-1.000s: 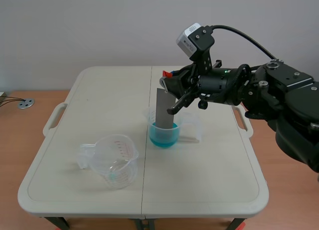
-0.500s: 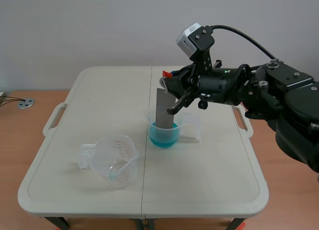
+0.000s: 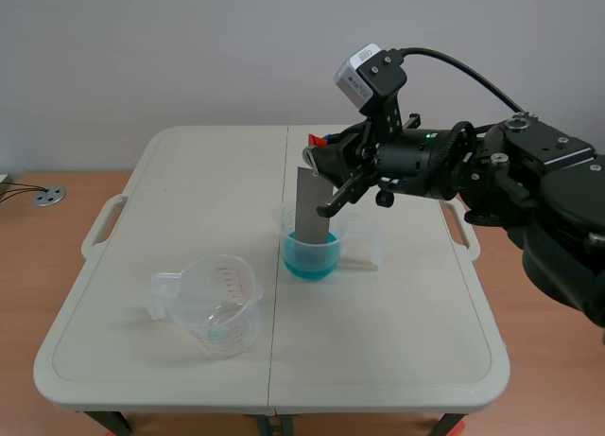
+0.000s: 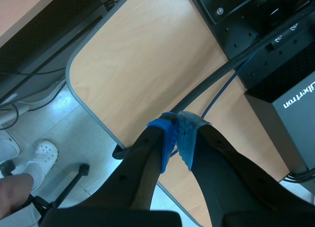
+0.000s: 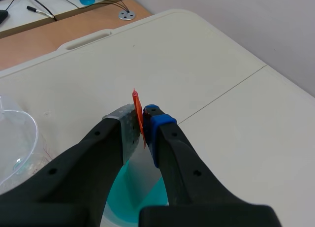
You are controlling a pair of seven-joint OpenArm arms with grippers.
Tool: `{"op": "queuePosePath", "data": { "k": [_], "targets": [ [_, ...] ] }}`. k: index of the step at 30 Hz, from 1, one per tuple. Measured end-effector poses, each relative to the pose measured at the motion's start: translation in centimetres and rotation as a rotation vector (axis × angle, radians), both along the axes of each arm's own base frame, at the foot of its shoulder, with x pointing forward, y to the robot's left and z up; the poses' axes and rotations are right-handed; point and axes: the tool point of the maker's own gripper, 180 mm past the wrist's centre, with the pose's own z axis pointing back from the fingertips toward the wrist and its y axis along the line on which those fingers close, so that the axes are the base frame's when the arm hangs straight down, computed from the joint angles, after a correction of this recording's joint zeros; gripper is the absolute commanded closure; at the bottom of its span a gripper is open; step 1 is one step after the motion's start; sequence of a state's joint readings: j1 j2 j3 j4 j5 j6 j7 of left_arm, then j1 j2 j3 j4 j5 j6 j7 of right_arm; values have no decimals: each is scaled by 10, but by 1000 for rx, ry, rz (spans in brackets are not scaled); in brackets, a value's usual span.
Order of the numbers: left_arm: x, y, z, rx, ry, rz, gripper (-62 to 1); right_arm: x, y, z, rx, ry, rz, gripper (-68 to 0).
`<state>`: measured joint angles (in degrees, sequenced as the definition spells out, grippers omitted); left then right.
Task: Hold the metal plate by the orange handle, dip it into the blue solution, take it out and point at it, then put the plate back in the beaker on the left.
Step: 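Hold the plate still in the solution, then raise the plate and point at it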
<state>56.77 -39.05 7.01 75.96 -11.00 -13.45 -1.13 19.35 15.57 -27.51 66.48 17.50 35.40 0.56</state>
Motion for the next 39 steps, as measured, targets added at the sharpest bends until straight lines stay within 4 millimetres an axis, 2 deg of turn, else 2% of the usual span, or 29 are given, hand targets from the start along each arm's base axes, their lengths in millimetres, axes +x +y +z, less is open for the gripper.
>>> {"op": "queuePosePath", "data": {
  "k": [20, 29, 39],
  "targets": [
    [0, 0, 0, 0, 0, 0, -29, -1, 1, 3, -27, -5, 7, -13],
    [2, 0, 0, 0, -5, 0, -29, 1, 0, 31, -14, -57, 16, -13],
    [2, 0, 0, 0, -5, 0, -29, -5, 8, 57, -3, -74, 48, -13]
  ]
}}
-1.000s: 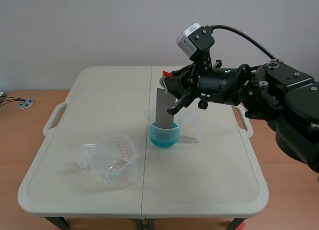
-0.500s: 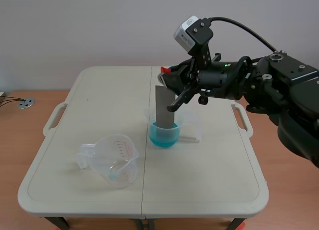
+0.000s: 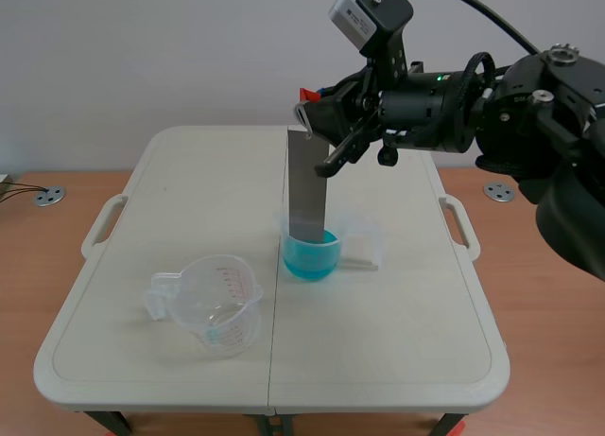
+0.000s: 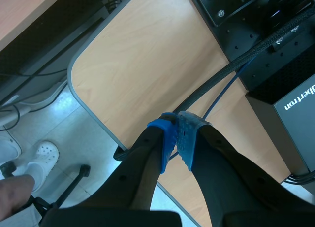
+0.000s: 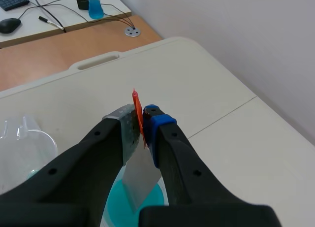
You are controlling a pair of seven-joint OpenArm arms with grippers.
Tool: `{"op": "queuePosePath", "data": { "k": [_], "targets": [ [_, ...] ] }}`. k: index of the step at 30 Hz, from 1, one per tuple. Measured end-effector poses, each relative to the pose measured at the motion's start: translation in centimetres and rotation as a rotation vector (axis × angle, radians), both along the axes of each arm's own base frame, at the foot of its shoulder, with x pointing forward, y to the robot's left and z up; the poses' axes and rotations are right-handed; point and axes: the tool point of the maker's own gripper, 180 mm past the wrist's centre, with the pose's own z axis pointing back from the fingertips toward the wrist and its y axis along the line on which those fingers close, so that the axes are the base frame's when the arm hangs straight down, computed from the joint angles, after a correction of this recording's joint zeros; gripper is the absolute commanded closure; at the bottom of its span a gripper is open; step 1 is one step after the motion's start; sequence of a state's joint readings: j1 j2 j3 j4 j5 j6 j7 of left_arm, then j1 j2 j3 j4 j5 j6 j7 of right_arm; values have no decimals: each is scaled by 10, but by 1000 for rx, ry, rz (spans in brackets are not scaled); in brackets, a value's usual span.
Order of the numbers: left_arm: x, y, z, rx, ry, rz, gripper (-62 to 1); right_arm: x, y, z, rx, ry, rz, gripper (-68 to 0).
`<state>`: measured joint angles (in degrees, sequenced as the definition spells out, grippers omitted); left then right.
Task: Hold the metal plate by the orange handle, dip it into the blue solution, take it out and point at it, then put the plate back in the beaker on the left.
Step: 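Raise the plate and point at it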
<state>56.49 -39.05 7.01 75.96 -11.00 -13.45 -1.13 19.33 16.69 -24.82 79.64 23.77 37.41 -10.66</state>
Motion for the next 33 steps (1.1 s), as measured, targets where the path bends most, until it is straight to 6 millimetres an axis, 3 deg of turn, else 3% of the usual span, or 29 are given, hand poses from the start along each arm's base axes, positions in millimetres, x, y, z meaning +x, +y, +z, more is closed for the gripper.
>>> {"op": "queuePosePath", "data": {
  "k": [9, 14, 18, 24, 27, 33],
  "targets": [
    [3, 0, 0, 1, -7, 0, -29, -8, 5, 29, 3, -58, 31, -13],
    [25, 8, 1, 19, -56, 12, -29, -6, -1, 50, 26, -108, 13, -13],
    [71, 34, 9, 77, -172, 55, -29, -4, -6, 63, 37, -143, 0, -13],
    [154, 71, 39, 150, -386, 114, -29, -8, -3, 73, 43, -174, 9, -13],
    [192, 77, 56, 159, -486, 132, -29, -8, -3, 75, 40, -177, 10, -13],
    [256, 71, 92, 119, -664, 130, -29, -11, -1, 81, 41, -195, 17, -13]
  ]
}}
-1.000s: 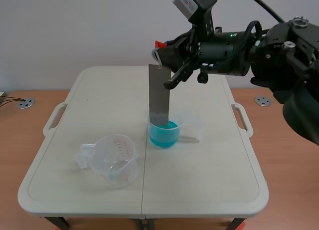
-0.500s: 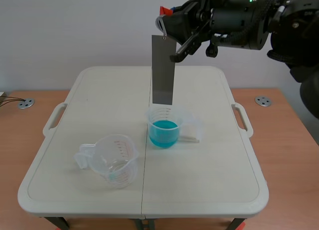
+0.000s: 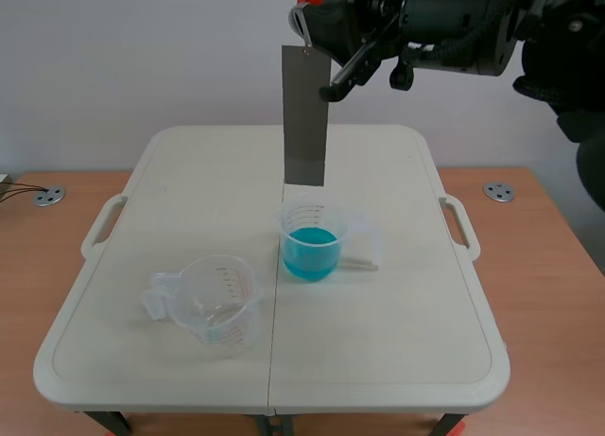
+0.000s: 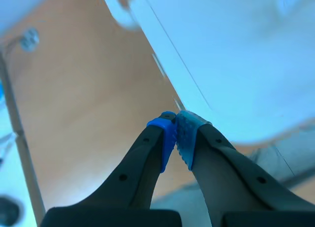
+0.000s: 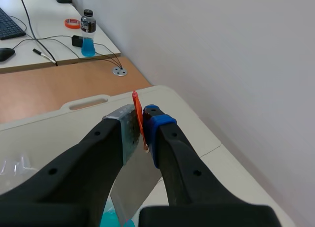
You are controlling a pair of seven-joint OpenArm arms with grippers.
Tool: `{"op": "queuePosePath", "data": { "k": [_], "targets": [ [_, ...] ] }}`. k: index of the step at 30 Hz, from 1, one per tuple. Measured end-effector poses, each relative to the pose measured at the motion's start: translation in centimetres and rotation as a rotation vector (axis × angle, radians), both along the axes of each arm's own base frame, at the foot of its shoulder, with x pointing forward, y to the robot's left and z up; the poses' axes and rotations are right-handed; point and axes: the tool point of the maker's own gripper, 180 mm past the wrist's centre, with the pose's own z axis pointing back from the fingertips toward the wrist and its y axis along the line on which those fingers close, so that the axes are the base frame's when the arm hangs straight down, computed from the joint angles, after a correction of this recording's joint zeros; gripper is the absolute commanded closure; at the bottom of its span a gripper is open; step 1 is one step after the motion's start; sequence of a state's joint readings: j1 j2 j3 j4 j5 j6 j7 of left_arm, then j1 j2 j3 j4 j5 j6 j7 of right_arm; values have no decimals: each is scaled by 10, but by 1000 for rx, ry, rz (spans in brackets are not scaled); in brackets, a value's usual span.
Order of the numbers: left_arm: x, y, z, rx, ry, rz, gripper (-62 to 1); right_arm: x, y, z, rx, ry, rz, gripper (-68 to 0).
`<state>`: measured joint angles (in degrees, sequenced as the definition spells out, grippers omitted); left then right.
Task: Hold the metal plate by the orange handle, dip it into the blue solution, take it out and point at it, then put the plate back in the beaker on the left.
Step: 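Raise the plate and point at it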
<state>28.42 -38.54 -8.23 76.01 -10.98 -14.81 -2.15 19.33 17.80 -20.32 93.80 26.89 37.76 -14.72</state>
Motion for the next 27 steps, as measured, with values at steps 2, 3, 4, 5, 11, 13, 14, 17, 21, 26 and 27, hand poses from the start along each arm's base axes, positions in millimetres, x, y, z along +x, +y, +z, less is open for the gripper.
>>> {"op": "queuePosePath", "data": {
  "k": [2, 3, 4, 5, 11, 13, 14, 17, 21, 26, 27],
  "targets": [
    [17, -8, 14, -29, -57, -33, -29, -1, 1, 3, 1, -8, 4, -13],
    [24, -13, 20, -42, -81, -50, -29, -2, 1, 4, -1, -11, 4, -13],
    [30, -19, 24, -58, -90, -74, -29, -2, 2, 5, 0, -15, 6, -13],
    [35, -26, 27, -71, -97, -98, -29, -3, 2, 5, 0, -16, 7, -13],
    [56, -76, 35, -143, -114, -246, -29, -3, 2, 6, 0, -17, 7, -13],
    [61, -92, 38, -166, -127, -277, -29, -3, 2, 6, -1, -17, 7, -13],
    [65, -100, 39, -178, -136, -289, -29, -3, 2, 6, -1, -17, 7, -13],
    [73, -123, 44, -207, -162, -328, -29, -3, 2, 5, -2, -16, 6, -13],
    [80, -151, 44, -174, -182, -403, -29, -3, 2, 5, -3, -15, 6, -13],
    [87, -176, 42, -152, -183, -435, -29, -2, 1, 3, -11, -10, 3, -13],
    [89, -180, 44, -155, -194, -439, -29, -2, 1, 3, -12, -9, 3, -13]
  ]
}}
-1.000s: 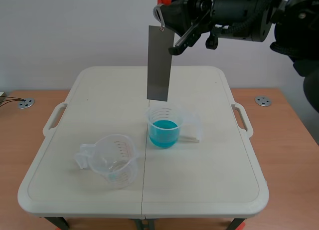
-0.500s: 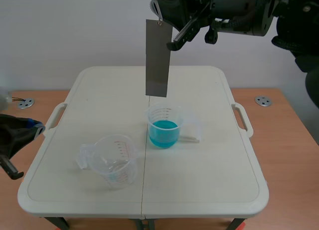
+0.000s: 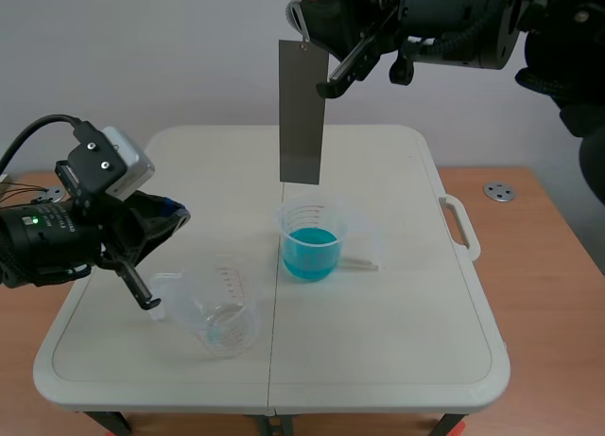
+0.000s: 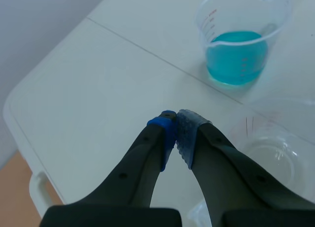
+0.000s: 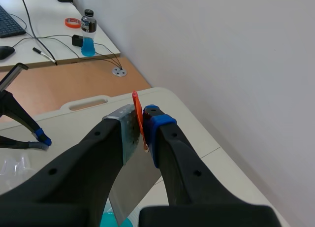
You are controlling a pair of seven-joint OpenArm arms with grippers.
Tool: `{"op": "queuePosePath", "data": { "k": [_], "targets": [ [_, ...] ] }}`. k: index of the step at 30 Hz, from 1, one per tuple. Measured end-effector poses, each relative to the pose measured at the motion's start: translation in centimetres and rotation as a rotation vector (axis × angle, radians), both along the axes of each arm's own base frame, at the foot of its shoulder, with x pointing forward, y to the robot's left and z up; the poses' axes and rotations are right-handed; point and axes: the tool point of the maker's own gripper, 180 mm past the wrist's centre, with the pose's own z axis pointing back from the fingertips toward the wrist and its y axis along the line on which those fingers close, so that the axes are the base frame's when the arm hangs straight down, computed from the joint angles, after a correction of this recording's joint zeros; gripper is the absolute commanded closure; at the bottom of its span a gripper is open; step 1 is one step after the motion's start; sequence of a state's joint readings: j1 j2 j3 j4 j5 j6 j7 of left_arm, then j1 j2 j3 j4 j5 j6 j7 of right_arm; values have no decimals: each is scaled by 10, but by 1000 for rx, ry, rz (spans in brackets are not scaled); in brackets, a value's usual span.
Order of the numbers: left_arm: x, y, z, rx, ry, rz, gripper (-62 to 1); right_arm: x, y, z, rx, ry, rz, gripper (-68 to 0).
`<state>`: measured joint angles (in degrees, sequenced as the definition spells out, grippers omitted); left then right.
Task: Hold the metal plate by the orange handle, dip it into the blue solution, take it out and point at it, then put the plate back in the beaker on the left.
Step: 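Raise the plate and point at it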
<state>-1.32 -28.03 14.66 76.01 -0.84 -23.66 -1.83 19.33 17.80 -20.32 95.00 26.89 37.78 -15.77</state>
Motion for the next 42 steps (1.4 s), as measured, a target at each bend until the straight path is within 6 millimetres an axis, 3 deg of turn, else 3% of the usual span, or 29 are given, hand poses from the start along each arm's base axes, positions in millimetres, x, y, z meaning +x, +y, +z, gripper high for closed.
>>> {"op": "queuePosePath", "data": {
  "k": [9, 18, 42],
  "targets": [
    [20, -30, 19, 0, -85, -19, -29, 0, 0, 0, 0, 0, 0, -13],
    [21, -61, 22, 19, -111, -78, -29, 0, 0, 0, 0, 0, 0, -13],
    [24, -65, 24, 43, -134, -86, -29, 0, 0, 0, 0, 0, 0, -13]
  ]
}}
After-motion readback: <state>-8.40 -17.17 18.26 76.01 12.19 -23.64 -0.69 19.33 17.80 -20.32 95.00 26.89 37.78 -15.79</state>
